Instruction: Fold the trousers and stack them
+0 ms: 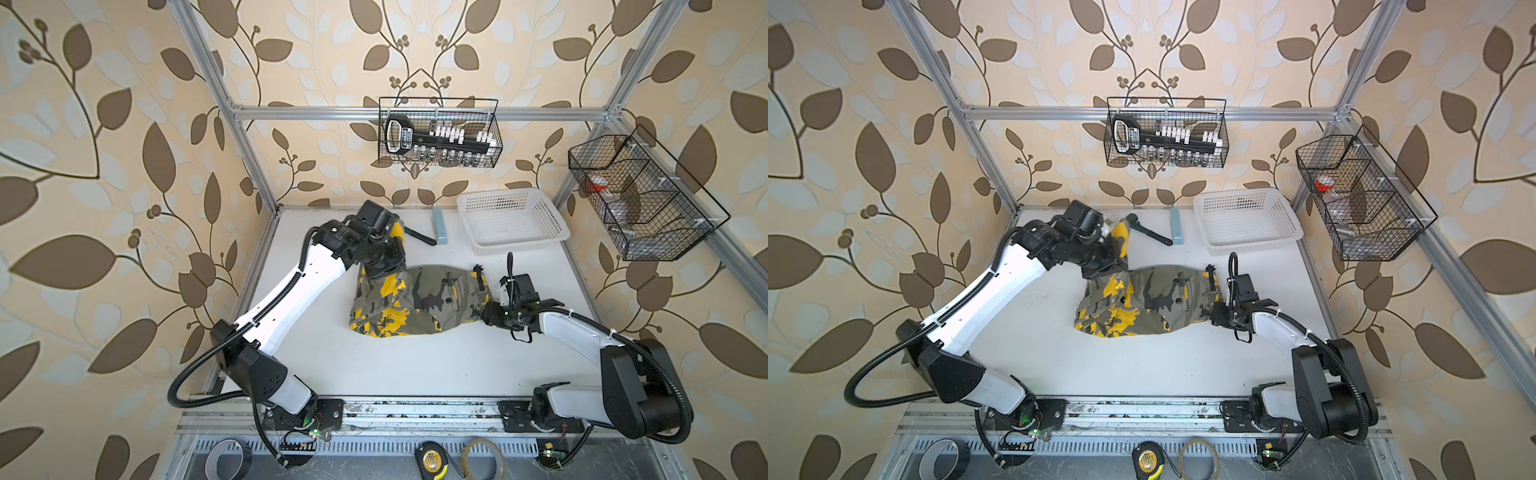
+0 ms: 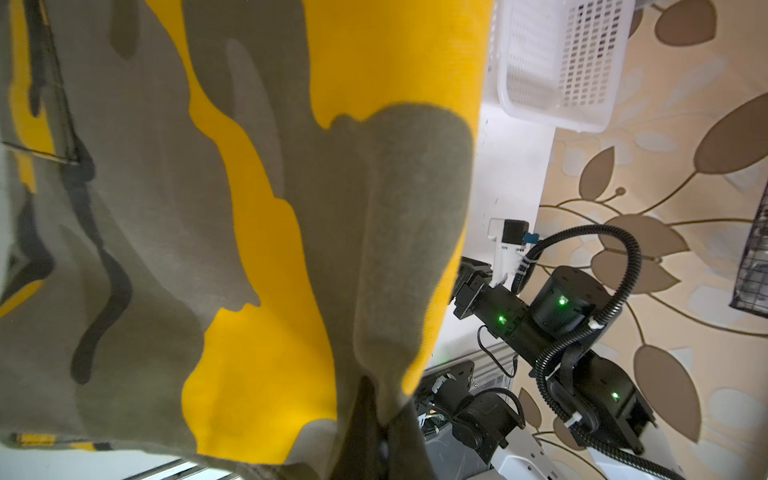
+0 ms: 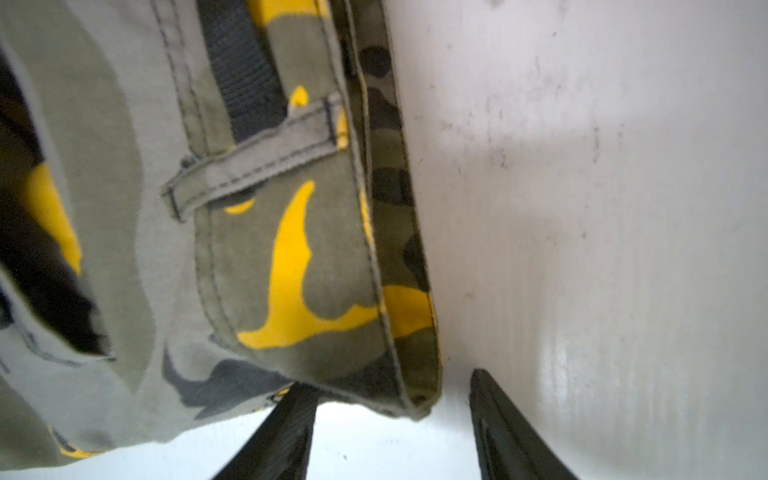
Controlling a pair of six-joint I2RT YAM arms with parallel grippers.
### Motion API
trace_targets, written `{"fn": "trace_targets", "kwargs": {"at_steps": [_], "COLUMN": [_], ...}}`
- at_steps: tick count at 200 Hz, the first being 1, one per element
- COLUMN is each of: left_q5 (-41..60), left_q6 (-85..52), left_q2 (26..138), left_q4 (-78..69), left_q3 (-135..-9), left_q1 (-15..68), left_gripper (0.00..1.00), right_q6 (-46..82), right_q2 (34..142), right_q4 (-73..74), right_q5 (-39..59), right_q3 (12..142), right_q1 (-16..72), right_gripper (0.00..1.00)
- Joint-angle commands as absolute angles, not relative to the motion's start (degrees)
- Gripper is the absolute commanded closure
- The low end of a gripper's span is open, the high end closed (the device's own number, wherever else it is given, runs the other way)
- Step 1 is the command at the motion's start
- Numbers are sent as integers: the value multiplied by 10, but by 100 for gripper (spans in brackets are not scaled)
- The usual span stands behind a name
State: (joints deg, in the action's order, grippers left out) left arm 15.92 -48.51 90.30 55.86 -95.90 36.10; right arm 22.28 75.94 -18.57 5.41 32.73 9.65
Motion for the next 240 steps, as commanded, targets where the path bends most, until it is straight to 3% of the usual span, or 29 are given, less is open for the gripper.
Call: {"fn": "trace_targets", "kwargs": {"at_steps": [1, 53, 153, 181, 204, 240], "left_q5": [141, 127, 85, 112, 123, 145], "left_q6": [-513, -545, -576, -588, -555, -559], "left_q2": [936, 1075, 1296, 1338, 1386, 1391], "left_q4": [508, 474, 474, 436, 472, 400], "left_q3": [-994, -1080, -1271, -1281, -1364, -1312], "left_q1": [394, 478, 531, 536, 552, 551], "left_gripper": [100, 100, 100, 100, 100, 100], "right_q6": [233, 243, 243, 242, 243, 241], "right_q2": [766, 756, 739, 730, 727, 703], "right_q4": [-179, -164, -145, -142, -141, -150], "right_q5": [72, 81, 108, 113, 114, 121], "right_q3": [315, 303, 282, 275, 274, 270], "right_q1": [102, 104, 92, 88, 84, 73], "right_gripper": [41, 41, 44, 45, 45, 45]}}
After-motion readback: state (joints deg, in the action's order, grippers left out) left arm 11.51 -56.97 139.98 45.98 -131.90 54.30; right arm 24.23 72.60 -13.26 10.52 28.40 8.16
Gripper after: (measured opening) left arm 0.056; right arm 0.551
